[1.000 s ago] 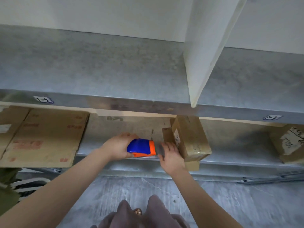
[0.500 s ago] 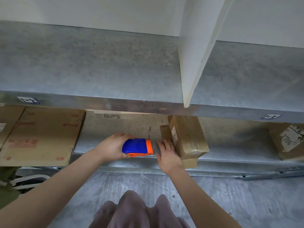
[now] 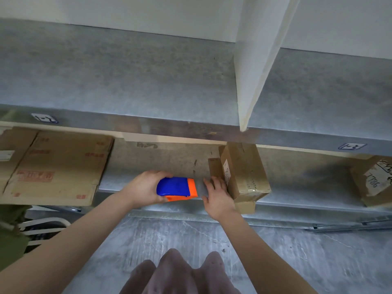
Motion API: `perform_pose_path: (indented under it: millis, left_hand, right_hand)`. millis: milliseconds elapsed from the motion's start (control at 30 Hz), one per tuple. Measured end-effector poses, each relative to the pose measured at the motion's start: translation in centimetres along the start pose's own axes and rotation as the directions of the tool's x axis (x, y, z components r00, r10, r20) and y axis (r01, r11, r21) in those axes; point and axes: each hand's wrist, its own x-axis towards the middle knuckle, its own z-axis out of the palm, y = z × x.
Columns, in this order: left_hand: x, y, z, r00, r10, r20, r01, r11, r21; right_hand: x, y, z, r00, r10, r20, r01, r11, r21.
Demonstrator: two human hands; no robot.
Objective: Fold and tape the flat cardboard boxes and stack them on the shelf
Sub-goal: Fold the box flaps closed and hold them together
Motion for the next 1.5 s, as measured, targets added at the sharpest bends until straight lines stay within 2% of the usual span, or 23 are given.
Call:
perform_pose_path:
  millis: [167,267,400,600,700,900,1067,1233,1367,1500]
  left_hand:
    - [-1.2,-0.3,0.2,1.0,0.019,-0.009,-0.019,0.999,0.047]
    - [-2.9,-2.6,-1.1,0.998,-0.047,-0.037,0.051,0.994,0.098]
    - [-4.1,-3.7,-2.9,0.994,-0.085,-0.069,0.089,0.994,0.065]
    - [-2.9,-0.8,-4.2,0.986,0.077,-0.146,-0.072,0.997,0.038]
    - [-2.4,1.0,-6.2,0.971,0.152,-0.185,-0.147,0.988,0.04]
    - [-1.8,5.2,-9.9,0.926,0.312,-0.212,-0.305,0.95,0.068]
    - [-1.3,7.2,-10.9,0.917,0.337,-0.213,-0.318,0.941,0.118]
    - [-1.1,8.9,-8.9,0.902,0.371,-0.221,-0.372,0.927,0.041]
    - [-1.4,9.5,-5.3,0.934,0.318,-0.165,-0.333,0.94,-0.07]
    - [-2.4,6.9,-4.3,0.963,0.181,-0.2,-0.192,0.981,-0.04]
  right_hand:
    - [-0.4,0.0,-0.3,1.0,-0.003,0.011,0.002,0.999,0.032]
    - [-0.4,-0.2,-0.3,1.0,-0.001,-0.002,0.001,0.999,0.045]
    - [0.0,-1.2,-0.6,1.0,0.008,-0.021,-0.005,0.993,0.121]
    - [0.1,-2.2,-2.2,0.989,-0.038,-0.146,0.076,0.96,0.269]
    - [-0.3,-2.4,-3.9,0.978,-0.045,-0.204,0.127,0.902,0.412]
    - [-1.7,-2.5,-7.9,0.972,-0.108,-0.209,0.217,0.758,0.616]
    - [-3.8,-2.1,-9.6,0.974,0.001,-0.228,0.167,0.679,0.715]
    - [-6.8,0.6,-11.3,0.903,0.146,-0.404,0.169,0.744,0.647]
    - [-8.6,3.2,-12.2,0.925,0.143,-0.353,0.092,0.815,0.572]
    - [-10.8,9.3,-12.9,0.901,0.311,-0.304,-0.065,0.788,0.612]
